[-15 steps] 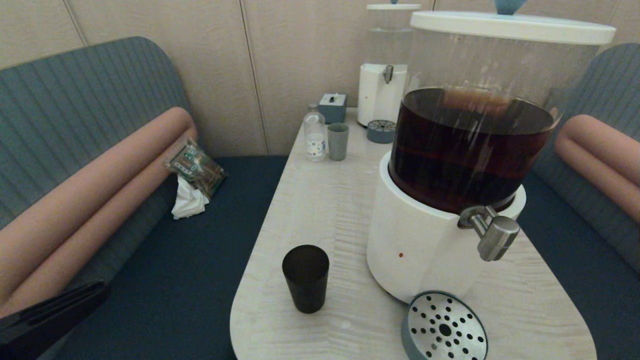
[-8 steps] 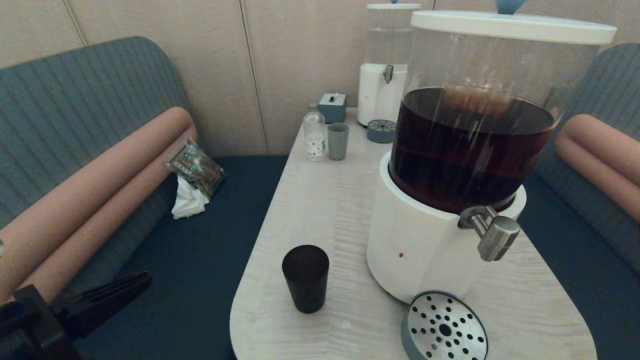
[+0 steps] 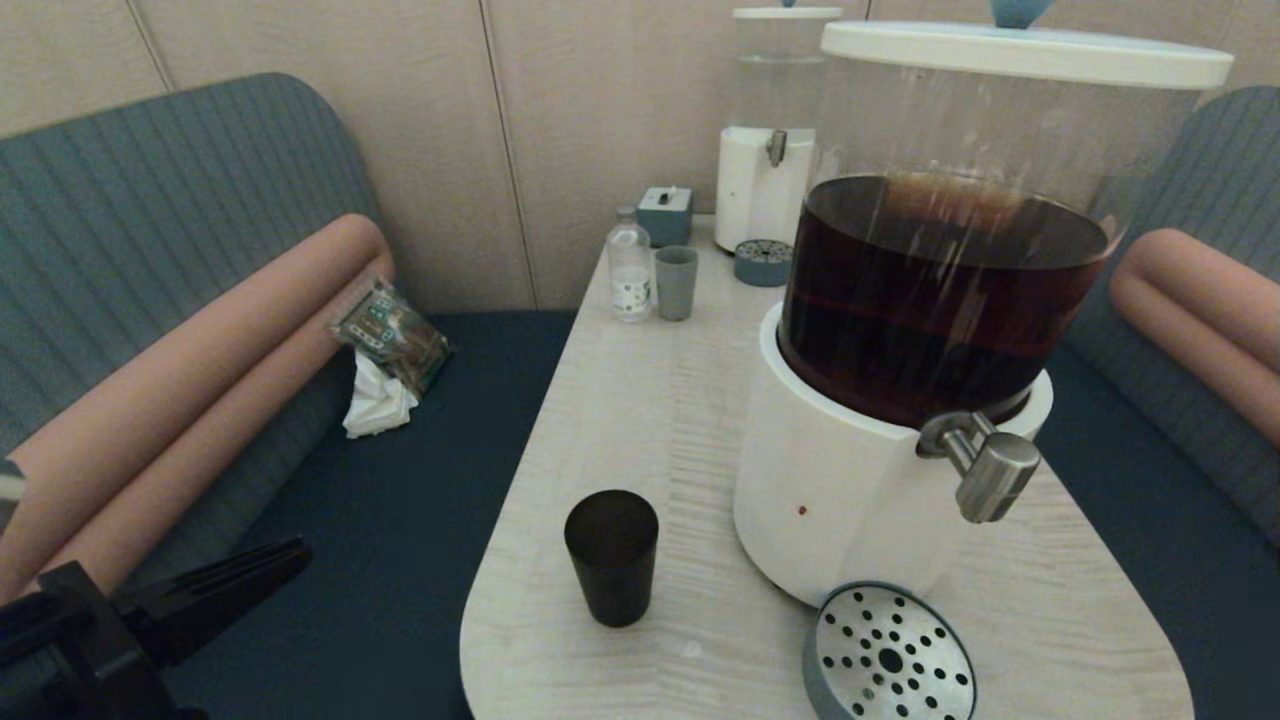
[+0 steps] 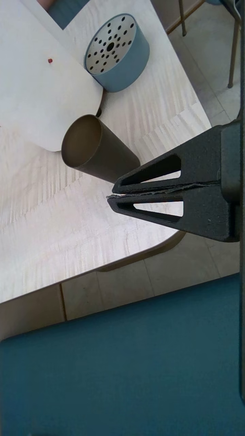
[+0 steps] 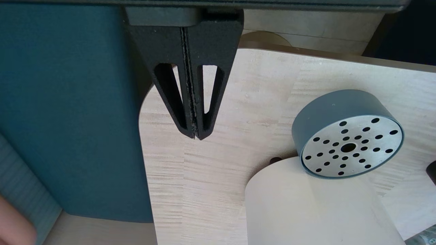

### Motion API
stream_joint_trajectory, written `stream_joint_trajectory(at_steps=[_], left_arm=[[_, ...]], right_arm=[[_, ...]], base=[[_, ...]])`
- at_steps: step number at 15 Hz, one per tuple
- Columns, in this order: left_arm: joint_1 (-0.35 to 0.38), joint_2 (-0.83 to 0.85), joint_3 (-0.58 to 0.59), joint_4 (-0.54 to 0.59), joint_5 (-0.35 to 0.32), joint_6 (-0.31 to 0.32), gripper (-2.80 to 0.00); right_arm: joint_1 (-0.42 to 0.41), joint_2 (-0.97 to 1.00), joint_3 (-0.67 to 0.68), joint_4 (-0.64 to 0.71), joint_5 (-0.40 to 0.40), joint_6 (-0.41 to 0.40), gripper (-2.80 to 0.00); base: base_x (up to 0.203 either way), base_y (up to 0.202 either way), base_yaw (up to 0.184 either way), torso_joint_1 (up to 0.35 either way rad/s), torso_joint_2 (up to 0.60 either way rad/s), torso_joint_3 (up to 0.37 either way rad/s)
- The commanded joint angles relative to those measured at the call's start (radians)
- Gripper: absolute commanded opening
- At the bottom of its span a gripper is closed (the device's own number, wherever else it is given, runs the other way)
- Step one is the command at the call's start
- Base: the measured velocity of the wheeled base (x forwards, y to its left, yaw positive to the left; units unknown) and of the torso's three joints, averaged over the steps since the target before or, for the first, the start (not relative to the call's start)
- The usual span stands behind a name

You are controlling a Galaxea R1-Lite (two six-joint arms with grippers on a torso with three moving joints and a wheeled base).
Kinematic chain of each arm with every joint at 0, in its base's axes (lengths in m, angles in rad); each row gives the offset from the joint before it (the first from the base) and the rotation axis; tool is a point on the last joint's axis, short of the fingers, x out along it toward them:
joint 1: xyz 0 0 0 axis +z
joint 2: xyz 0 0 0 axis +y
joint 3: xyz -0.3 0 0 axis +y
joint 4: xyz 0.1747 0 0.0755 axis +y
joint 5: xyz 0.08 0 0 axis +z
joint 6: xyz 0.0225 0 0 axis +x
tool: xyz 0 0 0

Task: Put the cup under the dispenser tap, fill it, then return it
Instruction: Pick up the cup

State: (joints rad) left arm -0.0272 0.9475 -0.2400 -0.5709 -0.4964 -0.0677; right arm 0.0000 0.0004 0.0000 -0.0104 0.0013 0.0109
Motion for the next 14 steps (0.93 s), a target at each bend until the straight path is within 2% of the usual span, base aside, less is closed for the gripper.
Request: stream_joint_trajectory(at_steps=[1,8,10,11,13,14], left_arm=[[0.0,0.01,0.002,-0.004,-0.002,0.0,0.0],[-0.031,0.038,0.015,-0.01,-0.004,-0.023,0.0],[-0.032,0.081,0.061,-0.101,-0.013,-0.024,0.0],[-0.031,0.112,0.093,-0.155,-0.052,-0.025,0.0],[-0.027,0.179,0.141,-0.272,-0.244,-0.025,0.0],[-0.024,0.219,0.169,-0.356,-0.31,-0.024,0.0]], right_arm=[[0.0,-0.005,0.008,0.0,0.0,0.0,-2.8],[0.0,-0.005,0.008,0.0,0.0,0.0,-2.8],[0.0,-0.005,0.008,0.0,0.0,0.0,-2.8],[0.0,-0.005,0.008,0.0,0.0,0.0,-2.8],[0.0,-0.005,0.008,0.0,0.0,0.0,-2.8],[0.0,-0.005,0.008,0.0,0.0,0.0,-2.8]], base=[[0.0,0.0,0.0,0.0,0.0,0.0],[0.0,0.0,0.0,0.0,0.0,0.0],[0.0,0.0,0.0,0.0,0.0,0.0],[0.0,0.0,0.0,0.0,0.0,0.0],[0.0,0.0,0.0,0.0,0.0,0.0],[0.0,0.0,0.0,0.0,0.0,0.0]])
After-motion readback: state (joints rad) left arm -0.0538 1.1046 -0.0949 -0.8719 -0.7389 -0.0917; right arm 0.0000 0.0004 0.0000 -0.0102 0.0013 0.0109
